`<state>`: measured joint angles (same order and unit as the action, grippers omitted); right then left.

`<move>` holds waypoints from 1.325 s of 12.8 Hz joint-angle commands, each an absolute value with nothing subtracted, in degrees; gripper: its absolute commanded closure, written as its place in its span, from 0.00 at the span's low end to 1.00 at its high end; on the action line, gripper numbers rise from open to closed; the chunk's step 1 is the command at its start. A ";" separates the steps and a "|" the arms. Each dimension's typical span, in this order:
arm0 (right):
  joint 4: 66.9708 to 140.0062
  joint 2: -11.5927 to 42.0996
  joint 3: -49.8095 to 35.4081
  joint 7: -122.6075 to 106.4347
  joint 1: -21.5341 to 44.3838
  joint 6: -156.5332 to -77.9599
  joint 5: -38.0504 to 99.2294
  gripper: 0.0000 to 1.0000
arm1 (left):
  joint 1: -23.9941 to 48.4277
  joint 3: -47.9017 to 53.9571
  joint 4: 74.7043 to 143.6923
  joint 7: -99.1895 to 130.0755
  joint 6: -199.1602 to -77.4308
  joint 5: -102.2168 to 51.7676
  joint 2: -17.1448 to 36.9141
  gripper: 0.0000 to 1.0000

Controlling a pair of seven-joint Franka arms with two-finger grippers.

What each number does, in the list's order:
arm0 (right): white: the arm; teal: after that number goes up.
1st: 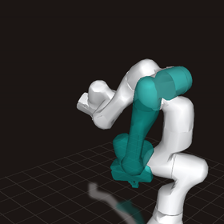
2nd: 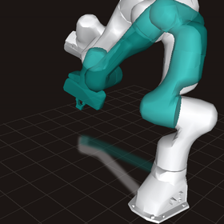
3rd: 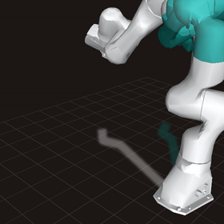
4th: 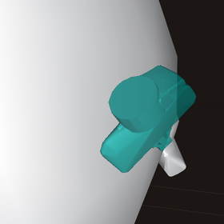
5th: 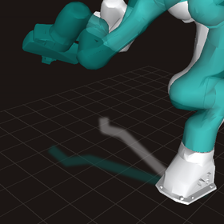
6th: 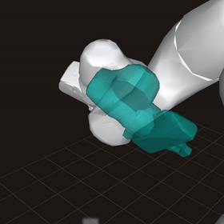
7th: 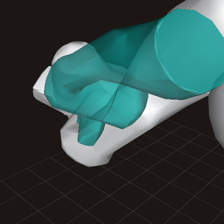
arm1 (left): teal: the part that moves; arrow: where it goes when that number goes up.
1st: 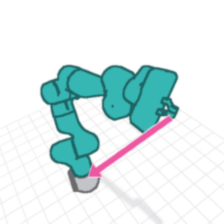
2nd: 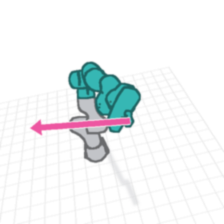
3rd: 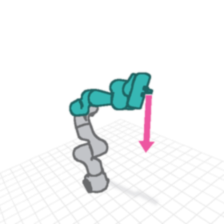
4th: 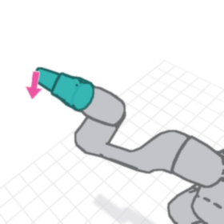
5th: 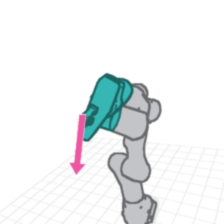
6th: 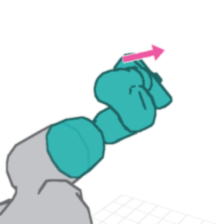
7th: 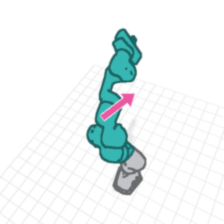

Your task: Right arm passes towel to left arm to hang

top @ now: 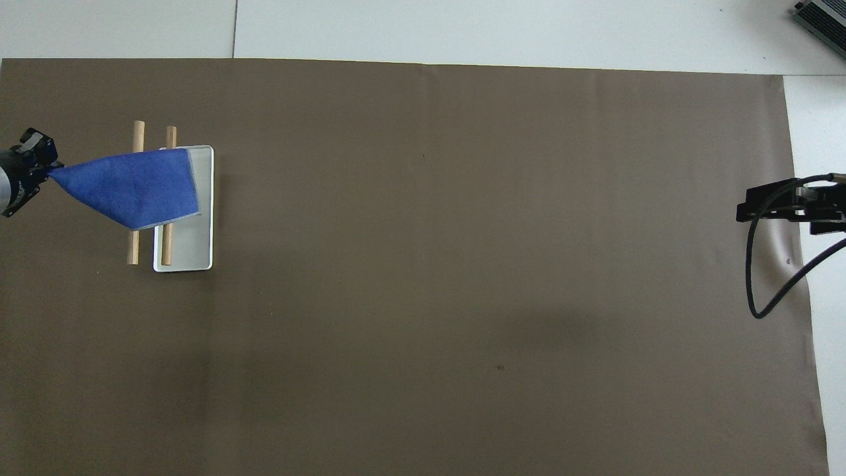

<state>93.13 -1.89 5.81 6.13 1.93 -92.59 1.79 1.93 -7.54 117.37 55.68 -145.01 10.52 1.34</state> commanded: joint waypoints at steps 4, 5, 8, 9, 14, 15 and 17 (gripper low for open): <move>96.50 -4.22 5.63 7.38 1.85 -93.16 0.35 0.00 | 2.02 -7.56 116.63 55.28 -147.91 12.04 4.56 1.00; 96.24 -4.13 5.71 7.38 1.85 -93.08 0.35 0.00 | 2.02 -7.56 116.54 55.11 -148.09 12.04 4.74 1.00; 89.60 -2.91 5.71 7.29 2.02 -87.40 0.00 0.00 | 2.02 -7.47 116.63 54.84 -149.49 12.04 5.27 1.00; 87.47 -2.55 5.71 7.38 2.11 -85.80 0.00 0.00 | 2.02 -7.56 116.63 54.84 -149.85 12.04 5.36 1.00; 92.08 -4.65 5.80 7.38 2.20 -87.79 0.09 0.00 | 1.93 -7.56 115.76 54.76 -150.12 12.04 5.88 0.76; 94.63 -5.96 5.89 7.47 2.28 -89.19 0.09 0.00 | 1.93 -7.56 115.14 54.76 -150.03 12.04 6.15 0.65; 94.66 -5.98 5.89 7.56 2.28 -89.74 0.09 0.00 | 1.93 -7.65 114.79 54.84 -150.03 12.04 6.15 0.44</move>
<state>91.78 -3.67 5.89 6.21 1.99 -88.11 1.38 1.96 -7.39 116.30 54.94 -149.31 10.60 4.91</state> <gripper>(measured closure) 0.000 0.581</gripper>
